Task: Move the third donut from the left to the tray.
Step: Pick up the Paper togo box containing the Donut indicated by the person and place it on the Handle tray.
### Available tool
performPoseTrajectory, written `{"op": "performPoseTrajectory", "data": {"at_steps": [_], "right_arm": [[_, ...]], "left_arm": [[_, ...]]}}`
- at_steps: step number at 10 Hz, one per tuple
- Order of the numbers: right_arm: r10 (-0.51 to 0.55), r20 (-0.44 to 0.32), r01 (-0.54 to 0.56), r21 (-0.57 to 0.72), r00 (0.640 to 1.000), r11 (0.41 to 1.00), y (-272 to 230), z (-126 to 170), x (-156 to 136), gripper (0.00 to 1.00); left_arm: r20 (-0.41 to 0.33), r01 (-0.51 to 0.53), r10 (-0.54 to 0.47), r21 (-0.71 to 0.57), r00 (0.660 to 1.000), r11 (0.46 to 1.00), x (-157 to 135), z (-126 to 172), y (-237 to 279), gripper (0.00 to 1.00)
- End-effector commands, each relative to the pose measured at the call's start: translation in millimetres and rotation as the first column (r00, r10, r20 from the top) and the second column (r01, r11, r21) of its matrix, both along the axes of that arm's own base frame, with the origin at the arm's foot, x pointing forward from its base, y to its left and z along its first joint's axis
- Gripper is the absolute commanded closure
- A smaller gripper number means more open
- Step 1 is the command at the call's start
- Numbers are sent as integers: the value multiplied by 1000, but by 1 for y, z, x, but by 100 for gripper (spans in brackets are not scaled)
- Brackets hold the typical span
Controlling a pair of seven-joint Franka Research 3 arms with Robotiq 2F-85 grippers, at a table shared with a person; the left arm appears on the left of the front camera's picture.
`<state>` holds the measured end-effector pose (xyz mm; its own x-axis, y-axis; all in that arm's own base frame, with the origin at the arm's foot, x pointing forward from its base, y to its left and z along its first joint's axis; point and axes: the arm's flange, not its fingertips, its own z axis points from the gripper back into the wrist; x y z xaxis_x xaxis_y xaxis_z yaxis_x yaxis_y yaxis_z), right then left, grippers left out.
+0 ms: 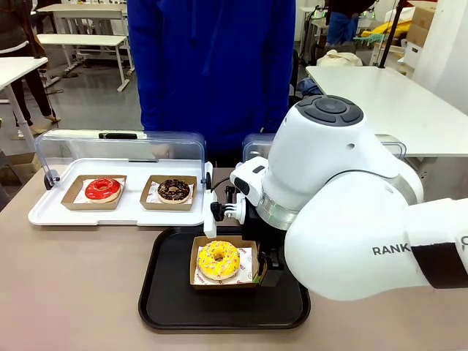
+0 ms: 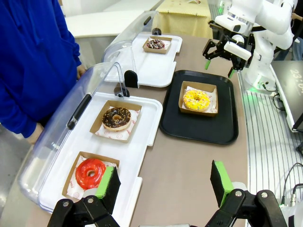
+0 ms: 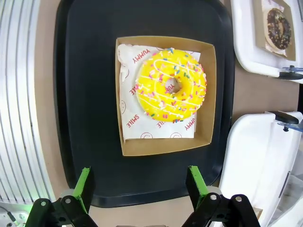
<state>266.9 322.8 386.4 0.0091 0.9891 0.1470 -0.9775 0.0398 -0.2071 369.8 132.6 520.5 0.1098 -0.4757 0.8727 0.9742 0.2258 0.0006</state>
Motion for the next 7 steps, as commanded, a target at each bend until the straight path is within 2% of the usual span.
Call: {"op": "performPoseTrajectory", "data": {"at_steps": [1,7], "right_arm": [[-19,19,19,-1,1000,1000,2,-2,1,0],[-19,19,19,-1,1000,1000,2,-2,1,0]], "left_arm": [[6,12,-12,1,1000,1000,-1,2,0,0],[6,12,-12,1,1000,1000,-1,2,0,0]]}}
